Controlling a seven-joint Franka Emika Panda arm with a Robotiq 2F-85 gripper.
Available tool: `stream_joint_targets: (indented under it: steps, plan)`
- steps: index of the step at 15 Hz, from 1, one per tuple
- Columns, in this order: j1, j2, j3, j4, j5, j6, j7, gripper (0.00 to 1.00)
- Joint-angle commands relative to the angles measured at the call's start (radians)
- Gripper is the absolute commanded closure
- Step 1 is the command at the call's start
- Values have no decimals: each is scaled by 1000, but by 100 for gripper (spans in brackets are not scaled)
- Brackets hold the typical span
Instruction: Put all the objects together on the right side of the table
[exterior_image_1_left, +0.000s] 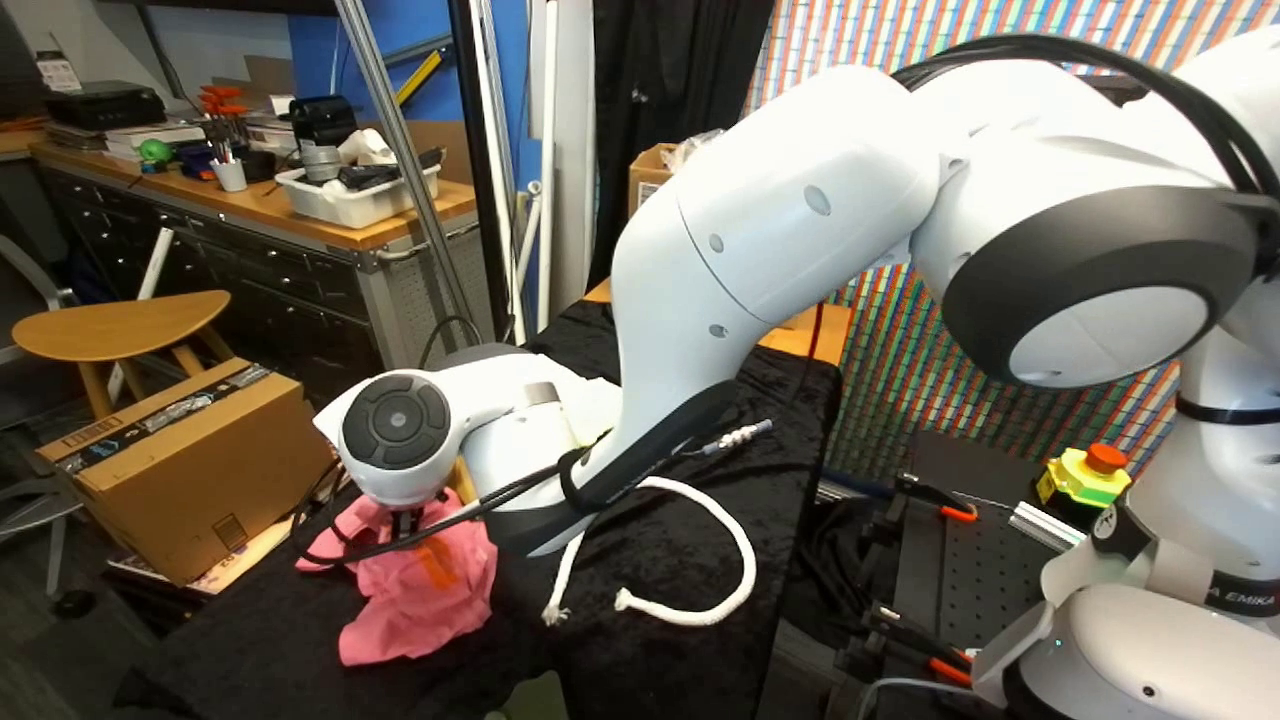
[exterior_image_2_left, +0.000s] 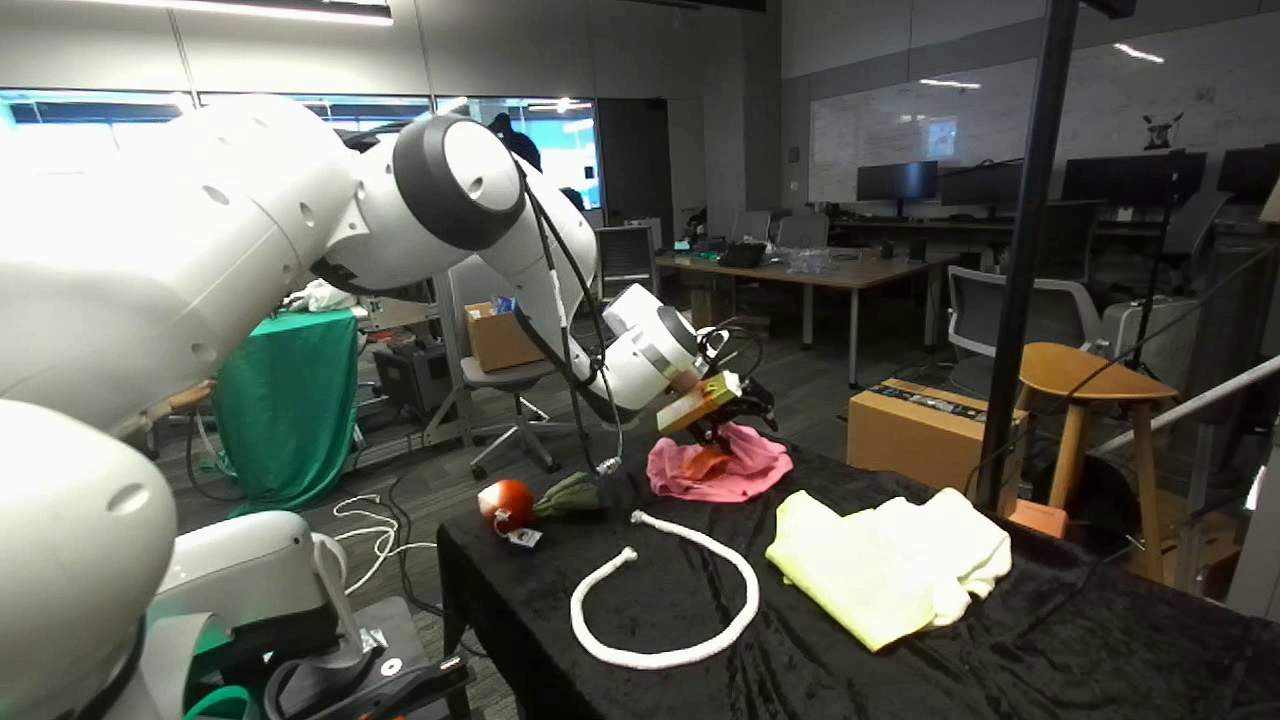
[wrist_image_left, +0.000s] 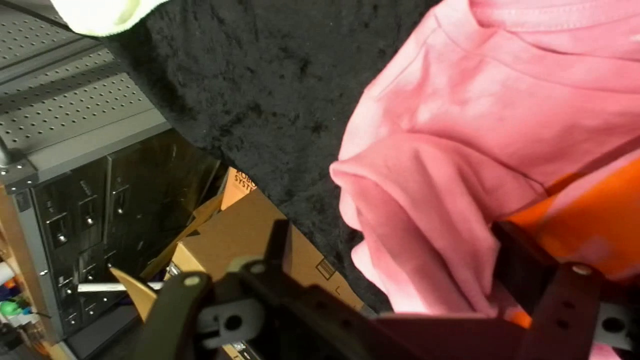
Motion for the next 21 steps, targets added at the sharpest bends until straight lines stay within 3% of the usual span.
stream_joint_targets:
  steps: [1, 7, 8, 10, 17, 21]
  plan:
    - [26, 65, -44, 61, -55, -22, 84, 0]
    - [5, 89, -24, 88, -59, -66, 94, 0]
    - [5, 84, -24, 85, -61, -68, 97, 25]
    - [4, 76, -20, 79, -62, -75, 94, 34]
    - [18, 32, -16, 35, -73, -70, 89, 89]
    - [53, -23, -37, -27, -66, -33, 88, 93]
